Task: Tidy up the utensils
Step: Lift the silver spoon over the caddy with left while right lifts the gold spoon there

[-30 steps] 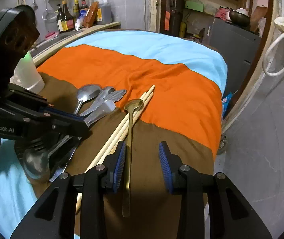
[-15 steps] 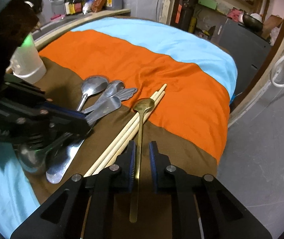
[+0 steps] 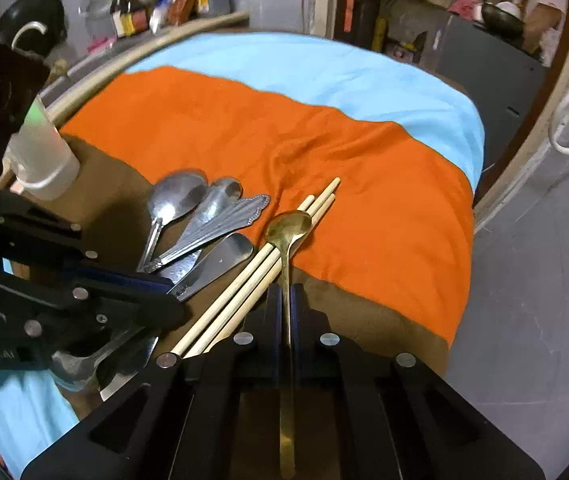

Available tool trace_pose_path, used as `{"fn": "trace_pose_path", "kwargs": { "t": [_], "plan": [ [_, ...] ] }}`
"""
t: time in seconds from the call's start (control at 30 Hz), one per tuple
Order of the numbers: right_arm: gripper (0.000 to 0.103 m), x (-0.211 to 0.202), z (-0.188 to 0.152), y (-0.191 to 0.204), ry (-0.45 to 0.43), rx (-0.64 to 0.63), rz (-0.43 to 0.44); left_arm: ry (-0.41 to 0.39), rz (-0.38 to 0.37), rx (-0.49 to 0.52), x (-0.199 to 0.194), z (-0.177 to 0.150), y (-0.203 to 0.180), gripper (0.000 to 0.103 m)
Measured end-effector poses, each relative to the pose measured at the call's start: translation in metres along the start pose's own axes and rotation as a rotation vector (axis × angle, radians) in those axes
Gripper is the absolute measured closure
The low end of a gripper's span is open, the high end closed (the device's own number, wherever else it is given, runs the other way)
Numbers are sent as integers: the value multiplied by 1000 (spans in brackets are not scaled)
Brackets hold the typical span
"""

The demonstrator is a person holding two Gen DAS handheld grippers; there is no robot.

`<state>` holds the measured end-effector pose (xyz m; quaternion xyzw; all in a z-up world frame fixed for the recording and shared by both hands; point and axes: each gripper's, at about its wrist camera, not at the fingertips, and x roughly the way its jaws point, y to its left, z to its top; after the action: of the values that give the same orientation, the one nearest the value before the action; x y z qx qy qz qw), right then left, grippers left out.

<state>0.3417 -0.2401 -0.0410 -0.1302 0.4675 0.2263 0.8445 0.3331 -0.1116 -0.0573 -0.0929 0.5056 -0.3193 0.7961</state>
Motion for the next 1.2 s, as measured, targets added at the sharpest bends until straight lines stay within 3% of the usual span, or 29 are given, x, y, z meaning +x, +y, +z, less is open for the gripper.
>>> {"fn": "trace_pose_path", "kwargs": {
  "t": [0.17,0.4,0.57,0.93,1.07,1.2],
  "plan": [
    [101,-20,-23,-2,-151,81,19,-134,-40,25,-27,-14,-7,102],
    [101,-70,-46,12,-475,117,13,-413,-13,100,-71,-38,-25,103],
    [101,-99,-45,22,-657,128,73,-534,11,107,-92,-42,-35,103],
    [101,-135,-11,55,-847,124,193,-698,-28,102,-169,-41,-34,103],
    [101,-143,11,76,-903,119,255,-753,2,100,-213,-43,-31,103],
    [101,-144,33,98,-946,114,306,-802,77,107,-250,-44,-22,103]
  ]
}}
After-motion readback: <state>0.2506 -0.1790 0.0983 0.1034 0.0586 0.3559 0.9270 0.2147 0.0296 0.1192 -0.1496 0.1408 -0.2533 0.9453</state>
